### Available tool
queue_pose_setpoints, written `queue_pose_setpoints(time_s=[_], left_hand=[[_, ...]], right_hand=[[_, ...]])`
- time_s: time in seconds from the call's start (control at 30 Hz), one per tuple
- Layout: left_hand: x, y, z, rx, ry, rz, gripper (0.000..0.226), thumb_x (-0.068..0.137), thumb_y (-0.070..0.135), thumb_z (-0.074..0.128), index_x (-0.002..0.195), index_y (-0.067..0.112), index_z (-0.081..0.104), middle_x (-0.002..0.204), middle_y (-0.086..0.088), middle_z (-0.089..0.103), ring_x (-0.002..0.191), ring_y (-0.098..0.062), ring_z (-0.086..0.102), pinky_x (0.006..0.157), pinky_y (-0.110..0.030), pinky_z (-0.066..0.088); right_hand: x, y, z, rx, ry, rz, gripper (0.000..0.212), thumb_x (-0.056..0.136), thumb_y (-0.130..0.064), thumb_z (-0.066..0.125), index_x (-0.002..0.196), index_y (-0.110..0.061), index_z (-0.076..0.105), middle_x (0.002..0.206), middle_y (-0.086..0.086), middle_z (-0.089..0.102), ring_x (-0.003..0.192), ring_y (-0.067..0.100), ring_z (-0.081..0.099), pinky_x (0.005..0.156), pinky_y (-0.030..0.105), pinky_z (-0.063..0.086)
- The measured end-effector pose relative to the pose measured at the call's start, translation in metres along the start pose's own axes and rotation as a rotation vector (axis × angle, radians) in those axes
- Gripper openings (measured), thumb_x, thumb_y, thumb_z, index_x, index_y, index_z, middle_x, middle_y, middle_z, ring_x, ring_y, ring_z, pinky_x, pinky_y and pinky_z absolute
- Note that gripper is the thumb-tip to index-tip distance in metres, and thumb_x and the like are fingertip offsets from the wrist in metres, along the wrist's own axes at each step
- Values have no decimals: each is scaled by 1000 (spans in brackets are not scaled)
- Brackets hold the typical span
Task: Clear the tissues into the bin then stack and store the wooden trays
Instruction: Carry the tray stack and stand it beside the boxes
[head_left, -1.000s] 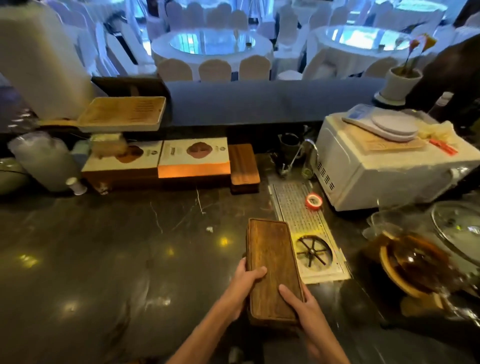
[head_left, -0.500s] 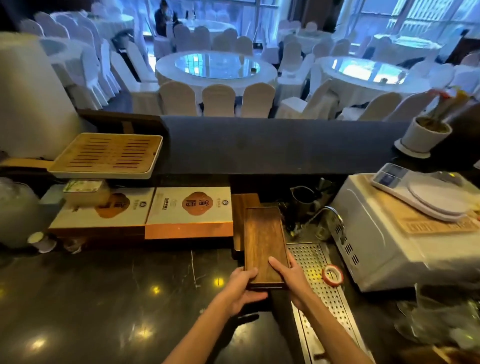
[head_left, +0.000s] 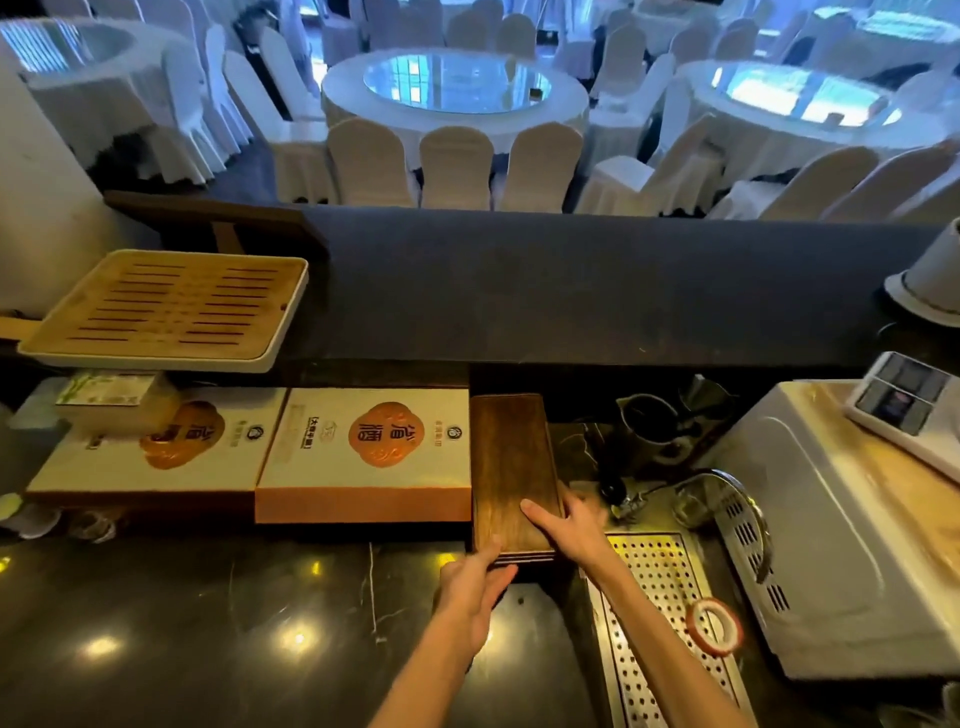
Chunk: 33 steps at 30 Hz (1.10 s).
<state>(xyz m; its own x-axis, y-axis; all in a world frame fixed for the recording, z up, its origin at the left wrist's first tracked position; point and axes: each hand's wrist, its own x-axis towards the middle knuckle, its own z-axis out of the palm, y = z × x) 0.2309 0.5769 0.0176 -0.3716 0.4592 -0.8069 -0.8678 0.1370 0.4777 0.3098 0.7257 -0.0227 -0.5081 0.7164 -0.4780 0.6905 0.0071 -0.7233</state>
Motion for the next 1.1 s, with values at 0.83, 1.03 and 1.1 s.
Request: queue_pose_setpoints(time_s=[0.83, 1.03, 1.1], left_hand=[[34, -3, 1, 367, 96, 217, 75, 65, -10, 81, 131, 6, 48, 103, -10, 66, 72, -2, 73, 56, -9, 52], [39, 1, 7, 213, 33, 177, 65, 68, -17, 73, 128, 1, 53, 82, 1, 76, 78, -9, 73, 75, -34, 61], [31, 10, 12, -126, -70, 27, 43, 82, -1, 65, 123, 1, 55, 113, -13, 71, 120, -32, 60, 107, -63, 37]], right_hand=[[31, -2, 23, 535, -76, -58, 66, 82, -51, 62, 140, -26, 42, 125, -1, 61, 107, 16, 63, 91, 36, 53], [29, 1, 24, 489, -34, -99, 70, 80, -57, 59, 141, -28, 42, 123, -6, 63, 101, 2, 63, 77, 17, 54], [26, 0, 23, 453, -29, -105, 65, 84, -55, 59, 140, -27, 43, 118, -7, 63, 95, -3, 62, 66, 10, 51]])
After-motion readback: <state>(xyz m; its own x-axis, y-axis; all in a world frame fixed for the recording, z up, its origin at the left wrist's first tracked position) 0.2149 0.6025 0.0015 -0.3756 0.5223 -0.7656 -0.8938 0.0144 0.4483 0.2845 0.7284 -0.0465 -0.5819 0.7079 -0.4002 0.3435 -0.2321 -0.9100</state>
